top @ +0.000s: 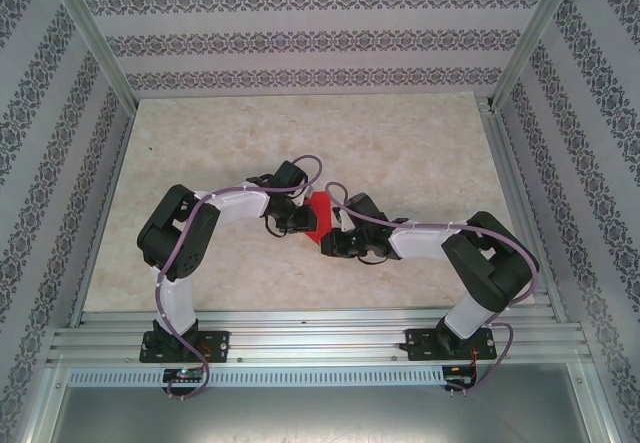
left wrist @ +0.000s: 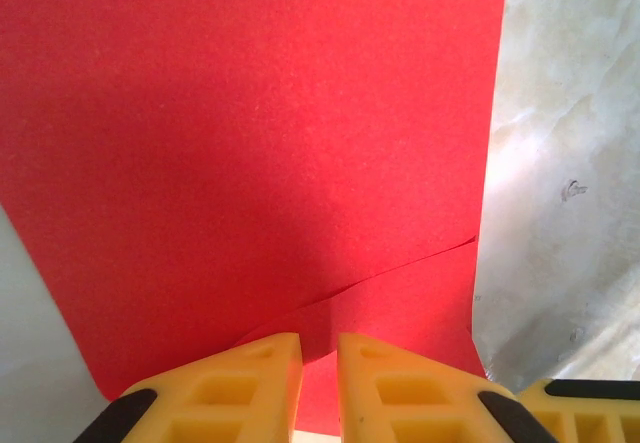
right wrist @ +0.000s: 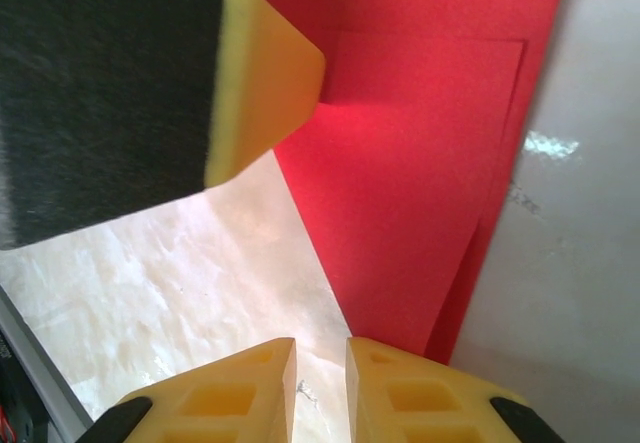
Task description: Fold a paper plane with a square sheet of paper (fold left side to right side)
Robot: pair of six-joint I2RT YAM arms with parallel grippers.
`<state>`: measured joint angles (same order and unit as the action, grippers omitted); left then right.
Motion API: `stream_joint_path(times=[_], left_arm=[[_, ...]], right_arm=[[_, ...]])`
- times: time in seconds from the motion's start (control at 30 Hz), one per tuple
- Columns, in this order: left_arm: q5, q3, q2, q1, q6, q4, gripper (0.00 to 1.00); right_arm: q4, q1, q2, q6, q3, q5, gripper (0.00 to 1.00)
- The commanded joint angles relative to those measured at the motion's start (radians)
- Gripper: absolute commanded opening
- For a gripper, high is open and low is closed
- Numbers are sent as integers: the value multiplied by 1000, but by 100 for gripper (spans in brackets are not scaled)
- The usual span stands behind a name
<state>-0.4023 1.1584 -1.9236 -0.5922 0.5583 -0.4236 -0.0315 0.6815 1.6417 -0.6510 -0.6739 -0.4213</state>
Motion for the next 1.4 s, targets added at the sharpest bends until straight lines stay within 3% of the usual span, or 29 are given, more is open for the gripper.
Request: stream_joint_path(times=[0.0, 0.4, 0.67, 0.97, 1.37], left_arm=[[46, -11, -48, -20, 3, 2, 20], [65, 47, -38, -17, -23, -44, 22], [75, 82, 94, -2, -37, -58, 27], [15, -106, 217, -40, -9, 57, 23], [-4, -131, 149, -109, 41, 170, 20]], right_arm=[[35, -13, 22, -21, 11, -2, 20], [84, -12, 38, -67, 81, 12, 10], [89, -5, 40, -84, 117, 32, 0], [101, -5, 56, -76, 105, 51, 0], [110, -4, 70, -64, 97, 50, 0]])
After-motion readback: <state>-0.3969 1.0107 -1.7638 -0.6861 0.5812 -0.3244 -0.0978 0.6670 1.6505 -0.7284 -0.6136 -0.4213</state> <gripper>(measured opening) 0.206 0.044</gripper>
